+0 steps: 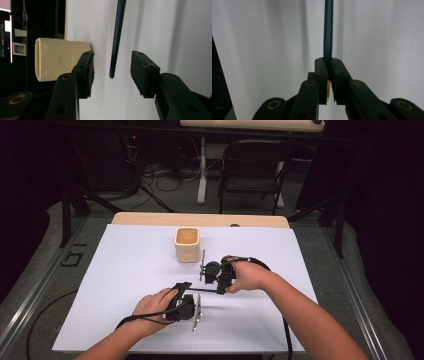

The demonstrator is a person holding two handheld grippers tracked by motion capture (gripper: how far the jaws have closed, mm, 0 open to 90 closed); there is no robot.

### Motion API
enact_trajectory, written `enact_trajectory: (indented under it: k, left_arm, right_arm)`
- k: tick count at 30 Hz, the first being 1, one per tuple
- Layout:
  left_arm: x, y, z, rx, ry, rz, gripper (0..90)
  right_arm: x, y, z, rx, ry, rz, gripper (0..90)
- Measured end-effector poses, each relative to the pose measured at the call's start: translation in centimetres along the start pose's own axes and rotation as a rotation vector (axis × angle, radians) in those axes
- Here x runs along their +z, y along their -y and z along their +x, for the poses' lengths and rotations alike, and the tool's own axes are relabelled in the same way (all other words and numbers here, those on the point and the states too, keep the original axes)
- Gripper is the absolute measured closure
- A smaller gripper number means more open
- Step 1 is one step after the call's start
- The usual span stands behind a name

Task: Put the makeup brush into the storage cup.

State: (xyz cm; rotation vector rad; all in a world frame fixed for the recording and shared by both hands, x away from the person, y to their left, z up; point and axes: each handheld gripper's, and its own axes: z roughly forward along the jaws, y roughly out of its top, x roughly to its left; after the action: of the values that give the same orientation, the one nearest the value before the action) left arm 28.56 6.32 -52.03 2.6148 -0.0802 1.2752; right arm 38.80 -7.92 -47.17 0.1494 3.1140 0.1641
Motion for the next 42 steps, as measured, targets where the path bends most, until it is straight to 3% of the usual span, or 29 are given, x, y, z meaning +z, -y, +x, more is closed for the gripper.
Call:
enact_trajectory:
  k: [24, 42]
  left_arm:
    - [0.7, -1.5, 0.0, 0.017, 0.009, -0.004, 59.7]
    - [1.0, -1.8, -0.1, 0.029, 0.003, 0.007, 71.9]
  right_arm:
    - [-0.1, -0.5, 0.2, 0.000, -0.015, -0.008, 84.2]
    - [-0.2, -0.7, 0.3, -0.006, -0.023, -0.014, 84.1]
